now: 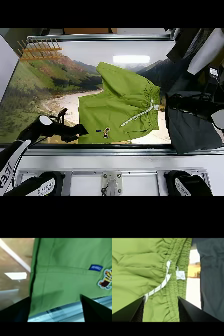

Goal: Fold the clothes and pants, and hang the long-sleeved shirts on hangers.

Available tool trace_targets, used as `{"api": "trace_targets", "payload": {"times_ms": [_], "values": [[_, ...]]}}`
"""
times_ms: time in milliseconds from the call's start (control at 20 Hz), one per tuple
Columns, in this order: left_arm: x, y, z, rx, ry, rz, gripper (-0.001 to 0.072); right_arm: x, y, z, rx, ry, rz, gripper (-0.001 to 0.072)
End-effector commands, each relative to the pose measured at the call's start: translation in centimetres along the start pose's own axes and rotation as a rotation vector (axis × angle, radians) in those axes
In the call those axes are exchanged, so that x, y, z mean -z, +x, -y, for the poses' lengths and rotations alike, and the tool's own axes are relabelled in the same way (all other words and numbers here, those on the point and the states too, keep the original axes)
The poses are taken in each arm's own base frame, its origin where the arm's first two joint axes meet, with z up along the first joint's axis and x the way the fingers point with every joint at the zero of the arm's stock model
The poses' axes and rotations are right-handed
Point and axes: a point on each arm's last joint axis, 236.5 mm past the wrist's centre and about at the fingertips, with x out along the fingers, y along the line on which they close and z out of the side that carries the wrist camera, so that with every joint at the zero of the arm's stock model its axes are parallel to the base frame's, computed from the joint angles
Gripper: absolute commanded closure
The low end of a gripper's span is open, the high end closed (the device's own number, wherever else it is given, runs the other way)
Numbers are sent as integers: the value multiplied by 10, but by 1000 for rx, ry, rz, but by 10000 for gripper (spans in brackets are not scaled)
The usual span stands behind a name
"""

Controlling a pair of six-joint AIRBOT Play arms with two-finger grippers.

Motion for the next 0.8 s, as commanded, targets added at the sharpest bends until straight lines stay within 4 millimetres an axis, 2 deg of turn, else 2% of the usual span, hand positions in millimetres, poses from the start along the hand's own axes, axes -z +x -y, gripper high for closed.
{"api": "trace_targets", "payload": {"times_ms": [0,100,150,300,400,550,650,750], "values": [[0,17,12,-27,60,-46,291,8,0,-1,-4,7,-34,274],[-7,15,21,-23,86,-25,618,20,1,3,11,8,-80,263],[-12,10,25,-19,99,-4,703,31,3,7,20,11,-117,262],[-20,-7,37,-2,138,58,703,88,20,27,74,107,-274,245],[-21,-17,44,8,159,88,703,132,39,47,131,243,-351,10],[-23,-27,51,20,179,124,703,184,66,69,213,503,-399,11],[-24,-29,52,22,183,133,703,196,84,67,193,630,-391,11],[-23,-29,52,22,183,130,703,192,104,61,156,718,-364,11]]}}
